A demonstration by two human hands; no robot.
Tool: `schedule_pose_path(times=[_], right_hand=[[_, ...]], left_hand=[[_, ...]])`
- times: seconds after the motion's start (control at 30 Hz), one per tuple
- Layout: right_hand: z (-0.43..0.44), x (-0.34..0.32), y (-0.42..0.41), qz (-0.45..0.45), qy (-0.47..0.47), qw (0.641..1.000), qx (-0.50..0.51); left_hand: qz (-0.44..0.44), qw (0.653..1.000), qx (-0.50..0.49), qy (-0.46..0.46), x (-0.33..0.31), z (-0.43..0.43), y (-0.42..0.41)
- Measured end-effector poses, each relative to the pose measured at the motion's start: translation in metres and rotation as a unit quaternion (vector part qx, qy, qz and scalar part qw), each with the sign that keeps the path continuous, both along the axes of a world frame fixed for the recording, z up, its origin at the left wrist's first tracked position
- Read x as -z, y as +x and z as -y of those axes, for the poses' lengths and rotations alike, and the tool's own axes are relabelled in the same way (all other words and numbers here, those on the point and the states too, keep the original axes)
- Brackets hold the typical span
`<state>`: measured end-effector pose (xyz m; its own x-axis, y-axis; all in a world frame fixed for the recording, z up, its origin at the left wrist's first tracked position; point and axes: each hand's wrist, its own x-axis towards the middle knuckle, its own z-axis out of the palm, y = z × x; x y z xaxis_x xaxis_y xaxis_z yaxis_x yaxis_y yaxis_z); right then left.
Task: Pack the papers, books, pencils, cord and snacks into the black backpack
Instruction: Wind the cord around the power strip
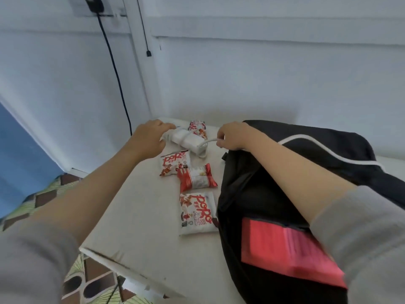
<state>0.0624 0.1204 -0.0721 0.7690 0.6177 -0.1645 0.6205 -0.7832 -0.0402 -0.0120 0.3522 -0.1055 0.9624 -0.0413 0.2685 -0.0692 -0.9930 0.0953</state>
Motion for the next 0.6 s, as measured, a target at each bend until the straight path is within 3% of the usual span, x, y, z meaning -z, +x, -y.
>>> schedule_pose_path(times=[0.3,0.6], right_hand=[[0.012,0.000,-0.002,-0.065,0.165,0.982,0.069],[0.014,-0.016,-0.017,-0.003,0.209,0.976,0.065]], left_hand=[[-0.157,0.977,0.011,0.143,0.010,-0.036,0.082],[-0.213,0.971,0.032,0.106,0.020,-0.038,0.112]])
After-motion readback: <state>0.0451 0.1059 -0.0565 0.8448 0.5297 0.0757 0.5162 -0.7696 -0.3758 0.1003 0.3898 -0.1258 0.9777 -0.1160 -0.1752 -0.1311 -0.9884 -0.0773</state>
